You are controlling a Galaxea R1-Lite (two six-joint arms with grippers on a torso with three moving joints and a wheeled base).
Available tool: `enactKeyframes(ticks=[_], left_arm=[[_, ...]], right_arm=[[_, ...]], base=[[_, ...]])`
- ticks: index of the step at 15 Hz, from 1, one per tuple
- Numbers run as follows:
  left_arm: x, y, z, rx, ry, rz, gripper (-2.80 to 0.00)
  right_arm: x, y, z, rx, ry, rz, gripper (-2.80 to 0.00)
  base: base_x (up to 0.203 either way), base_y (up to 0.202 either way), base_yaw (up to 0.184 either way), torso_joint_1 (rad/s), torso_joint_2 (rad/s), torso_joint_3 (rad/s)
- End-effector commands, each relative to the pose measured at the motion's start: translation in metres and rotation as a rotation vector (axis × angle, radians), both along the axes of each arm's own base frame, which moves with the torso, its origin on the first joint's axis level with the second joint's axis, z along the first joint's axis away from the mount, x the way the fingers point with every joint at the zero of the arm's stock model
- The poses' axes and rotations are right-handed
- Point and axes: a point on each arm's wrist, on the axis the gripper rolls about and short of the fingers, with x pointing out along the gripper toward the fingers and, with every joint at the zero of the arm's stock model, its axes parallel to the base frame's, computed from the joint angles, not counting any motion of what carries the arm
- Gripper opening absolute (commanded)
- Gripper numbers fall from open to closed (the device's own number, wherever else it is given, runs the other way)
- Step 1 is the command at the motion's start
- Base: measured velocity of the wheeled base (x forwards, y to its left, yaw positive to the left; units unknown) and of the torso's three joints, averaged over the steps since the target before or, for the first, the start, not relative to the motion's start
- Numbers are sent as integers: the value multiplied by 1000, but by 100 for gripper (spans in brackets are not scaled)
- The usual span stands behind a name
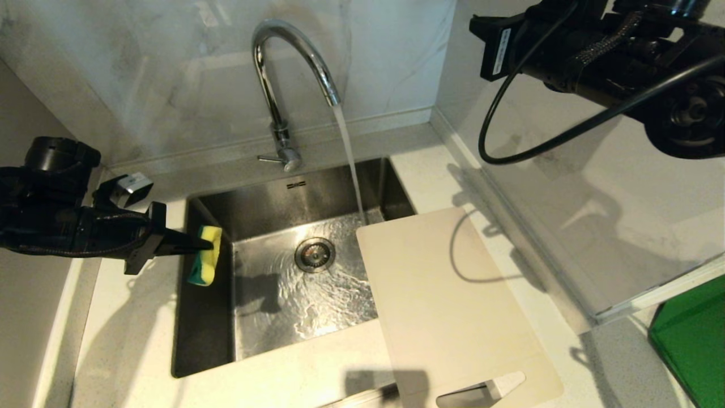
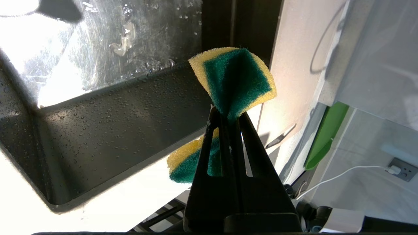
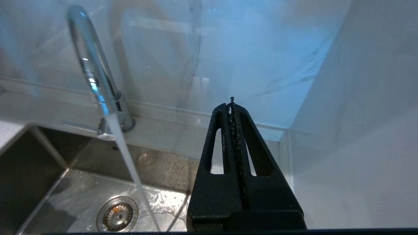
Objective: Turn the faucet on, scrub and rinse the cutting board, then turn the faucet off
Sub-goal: Put down the cleaning cloth
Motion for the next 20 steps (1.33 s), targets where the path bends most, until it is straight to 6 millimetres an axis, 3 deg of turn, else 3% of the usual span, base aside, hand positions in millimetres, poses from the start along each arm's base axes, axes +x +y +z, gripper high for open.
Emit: enactKeyframes(ticks=[1, 5, 8, 12, 16, 20], left_arm=[[2, 0, -4, -3, 15, -1, -280], [6, -1, -10, -2, 34, -3, -280], [7, -1, -11, -2, 38, -3, -280], [8, -1, -12, -2, 41, -4, -280], [7, -4, -13, -2, 46, -12, -280], [8, -4, -13, -2, 47, -12, -280]], right_arm=[[-47, -12, 19, 14, -56, 2, -280], [-108, -28, 20, 21, -74, 3, -280], [-151, -41, 2, 17, -56, -6, -280], [-191, -64, -33, 18, -3, -98, -280], [-225, -76, -60, 48, 21, -154, -280], [-257, -82, -113, 73, 95, -212, -280]], base=[[0, 0, 0, 0, 0, 0], [0, 0, 0, 0, 0, 0], [0, 0, 0, 0, 0, 0], [0, 0, 0, 0, 0, 0], [0, 0, 0, 0, 0, 0], [0, 0, 0, 0, 0, 0]])
